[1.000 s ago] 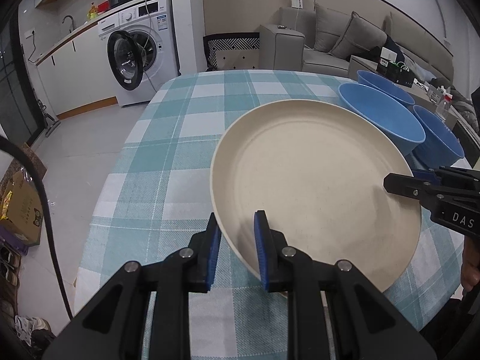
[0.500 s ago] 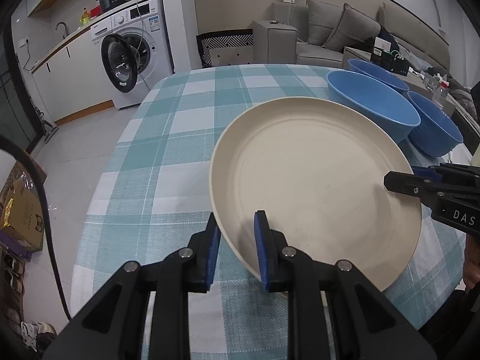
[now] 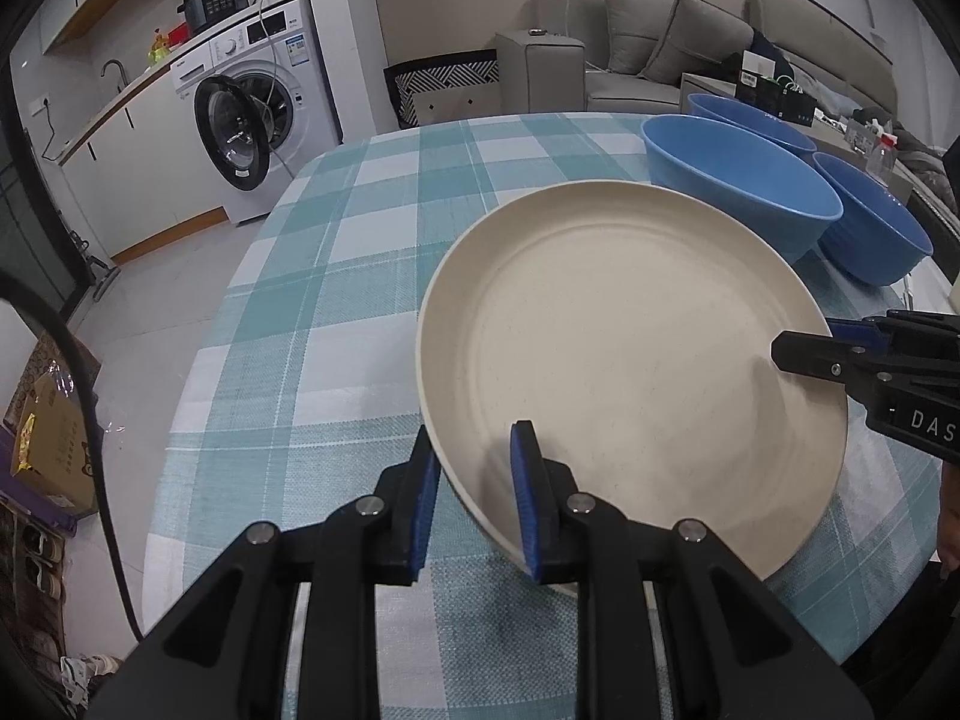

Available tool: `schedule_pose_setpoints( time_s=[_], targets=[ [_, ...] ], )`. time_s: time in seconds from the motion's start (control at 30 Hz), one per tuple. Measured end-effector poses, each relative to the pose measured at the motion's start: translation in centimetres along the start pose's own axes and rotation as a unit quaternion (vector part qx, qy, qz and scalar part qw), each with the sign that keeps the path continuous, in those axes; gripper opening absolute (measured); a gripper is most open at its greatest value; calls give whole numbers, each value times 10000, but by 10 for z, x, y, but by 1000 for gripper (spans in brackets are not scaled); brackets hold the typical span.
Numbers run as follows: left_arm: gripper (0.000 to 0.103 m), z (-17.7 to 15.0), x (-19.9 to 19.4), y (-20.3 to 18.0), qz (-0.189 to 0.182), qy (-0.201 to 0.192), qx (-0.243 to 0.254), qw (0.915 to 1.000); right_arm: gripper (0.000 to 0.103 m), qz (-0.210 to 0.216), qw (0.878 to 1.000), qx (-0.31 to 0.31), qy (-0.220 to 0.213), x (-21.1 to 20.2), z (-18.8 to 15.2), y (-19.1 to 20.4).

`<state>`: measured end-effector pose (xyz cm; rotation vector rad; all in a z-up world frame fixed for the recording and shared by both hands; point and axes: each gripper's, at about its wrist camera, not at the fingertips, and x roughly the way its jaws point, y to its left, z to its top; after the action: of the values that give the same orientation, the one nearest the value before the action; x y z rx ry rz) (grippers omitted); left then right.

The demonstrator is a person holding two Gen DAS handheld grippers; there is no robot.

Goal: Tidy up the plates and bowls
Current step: 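Lower the held plate onto the plate stack with both grippers, then open the left gripper while the right gripper opens and both withdraw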

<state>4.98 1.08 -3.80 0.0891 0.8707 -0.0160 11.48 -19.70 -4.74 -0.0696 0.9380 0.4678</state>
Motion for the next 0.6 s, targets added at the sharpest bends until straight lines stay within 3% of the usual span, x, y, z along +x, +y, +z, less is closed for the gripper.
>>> schedule_pose_setpoints(
  time_s=[0.6],
  targets=[
    [24, -2, 2, -7, 177, 41, 266, 9995, 26, -597, 9969, -502, -74, 6, -8, 22]
  ],
)
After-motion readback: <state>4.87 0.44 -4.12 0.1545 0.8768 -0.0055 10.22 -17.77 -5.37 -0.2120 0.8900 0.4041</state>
